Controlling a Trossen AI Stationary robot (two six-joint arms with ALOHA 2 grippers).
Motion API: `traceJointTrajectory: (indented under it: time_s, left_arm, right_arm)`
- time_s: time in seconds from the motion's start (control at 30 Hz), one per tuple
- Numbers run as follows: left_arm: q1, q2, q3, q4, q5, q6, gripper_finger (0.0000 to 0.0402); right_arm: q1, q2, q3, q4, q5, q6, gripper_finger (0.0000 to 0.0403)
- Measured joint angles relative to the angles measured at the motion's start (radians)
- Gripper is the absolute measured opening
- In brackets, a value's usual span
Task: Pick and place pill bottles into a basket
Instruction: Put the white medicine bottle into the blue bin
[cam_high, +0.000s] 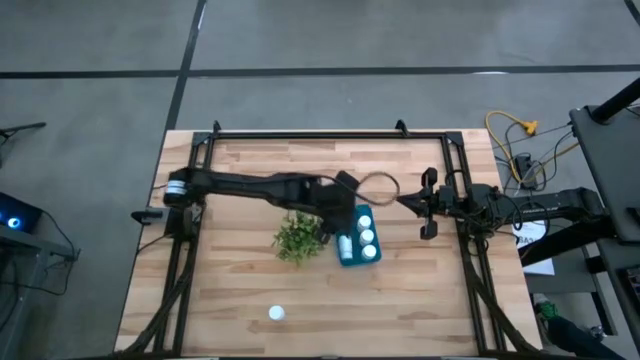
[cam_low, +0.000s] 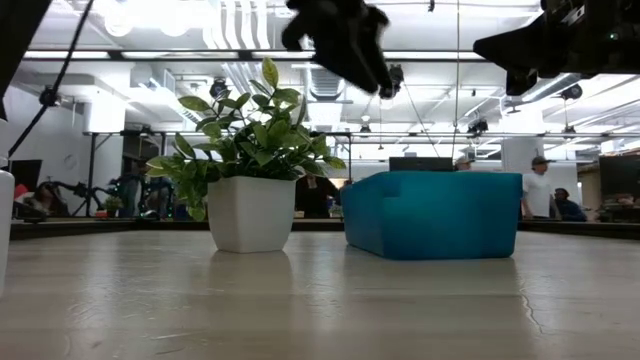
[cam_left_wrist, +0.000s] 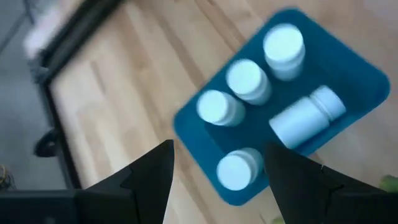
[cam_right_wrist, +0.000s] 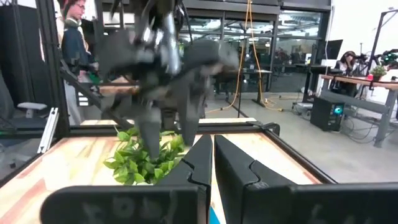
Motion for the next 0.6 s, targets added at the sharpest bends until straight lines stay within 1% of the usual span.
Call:
traceJointTrajectory:
  time_s: [0.07,0.13,0.2,0.27,0.37,0.5,0.6]
  left_arm:
    - [0.013,-0.062,-0.037,0.026,0.010,-0.014,0.0226]
    - [0.028,-0.131,-0.090,0.089,0.011,-0.028,0.0226]
    - [0.044,-0.210,-0.169,0.161,0.011,-0.031,0.0226]
    - [0.067,-0.294,-0.264,0.276,0.012,-0.052,0.0226]
    - [0.102,-0.423,-0.415,0.445,0.011,-0.124,0.0226]
    - [0.134,-0.571,-0.607,0.614,0.008,-0.213,0.0226]
    - [0.134,-0.661,-0.729,0.727,0.011,-0.279,0.0226]
  right_arm:
    - [-0.001,0.000,0.000,0.001,0.005,0.001,0.0008]
    - [-0.001,0.000,0.013,-0.029,0.011,0.018,0.0008]
    - [0.000,0.006,0.054,-0.116,0.015,0.041,0.0008]
    - [-0.001,0.027,0.123,-0.262,0.024,0.054,0.0009]
    - [0.000,0.095,0.242,-0.434,0.019,0.044,0.0009]
    - [0.000,0.218,0.412,-0.583,-0.059,-0.063,0.0009]
    - [0.000,0.343,0.547,-0.745,-0.112,-0.139,0.0009]
